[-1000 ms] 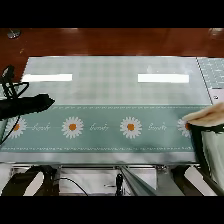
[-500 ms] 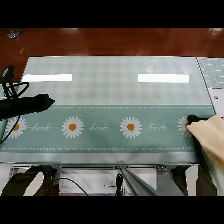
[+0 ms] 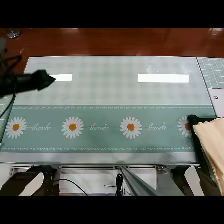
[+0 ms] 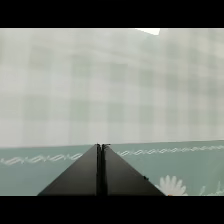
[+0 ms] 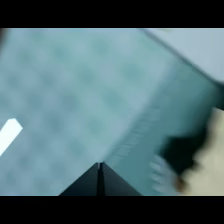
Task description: Fold the shirts.
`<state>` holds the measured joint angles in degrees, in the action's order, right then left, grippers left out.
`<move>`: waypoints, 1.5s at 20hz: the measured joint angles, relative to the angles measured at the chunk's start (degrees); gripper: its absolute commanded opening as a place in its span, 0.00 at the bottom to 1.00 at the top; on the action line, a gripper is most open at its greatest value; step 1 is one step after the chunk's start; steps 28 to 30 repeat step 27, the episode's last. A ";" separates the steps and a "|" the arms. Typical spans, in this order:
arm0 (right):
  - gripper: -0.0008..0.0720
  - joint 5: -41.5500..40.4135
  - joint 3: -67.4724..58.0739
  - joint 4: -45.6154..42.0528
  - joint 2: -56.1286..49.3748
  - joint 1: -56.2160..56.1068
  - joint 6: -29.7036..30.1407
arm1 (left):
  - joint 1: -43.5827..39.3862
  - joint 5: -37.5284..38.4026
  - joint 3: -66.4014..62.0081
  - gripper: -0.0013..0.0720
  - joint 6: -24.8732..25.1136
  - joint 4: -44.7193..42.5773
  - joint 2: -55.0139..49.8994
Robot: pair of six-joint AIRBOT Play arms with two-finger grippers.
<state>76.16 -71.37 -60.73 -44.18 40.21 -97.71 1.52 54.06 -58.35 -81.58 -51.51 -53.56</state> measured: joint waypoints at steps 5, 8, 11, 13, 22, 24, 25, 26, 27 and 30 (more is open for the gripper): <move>0.05 -18.47 -0.66 -0.68 -13.16 -35.30 2.51 | -12.20 3.32 -20.59 0.06 1.03 -6.08 -9.42; 0.05 -16.76 -0.74 -11.08 -23.76 -45.72 -0.09 | -17.33 6.38 -18.34 0.06 -2.56 -15.41 -11.54; 0.05 -11.65 -0.76 -19.82 -31.54 -48.72 -2.27 | -17.11 6.71 -10.60 0.06 -8.46 -23.80 -13.75; 0.05 -9.64 -0.79 -23.34 -34.07 -49.09 -2.91 | -15.82 6.84 -7.72 0.06 -10.78 -26.08 -15.21; 0.05 -7.13 -0.79 -26.12 -36.54 -49.53 -3.76 | -14.05 6.82 -4.57 0.06 -13.88 -28.81 -17.11; 0.05 -7.04 -0.79 -26.29 -36.59 -49.53 -3.76 | -13.99 6.86 -4.46 0.06 -13.99 -28.87 -17.18; 0.05 -6.99 -0.79 -26.32 -36.63 -49.53 -3.76 | -13.99 6.80 -4.46 0.06 -14.01 -28.89 -17.20; 0.05 -6.99 -0.79 -26.32 -36.63 -49.53 -3.78 | -13.99 6.82 -4.44 0.06 -14.05 -28.94 -17.22; 0.05 -6.95 -0.79 -26.32 -36.63 -49.53 -3.78 | -13.94 6.82 -4.42 0.06 -14.19 -29.03 -17.22; 0.05 -6.95 -0.79 -26.32 -36.63 -49.53 -3.78 | -13.94 6.82 -4.42 0.06 -14.19 -29.03 -17.22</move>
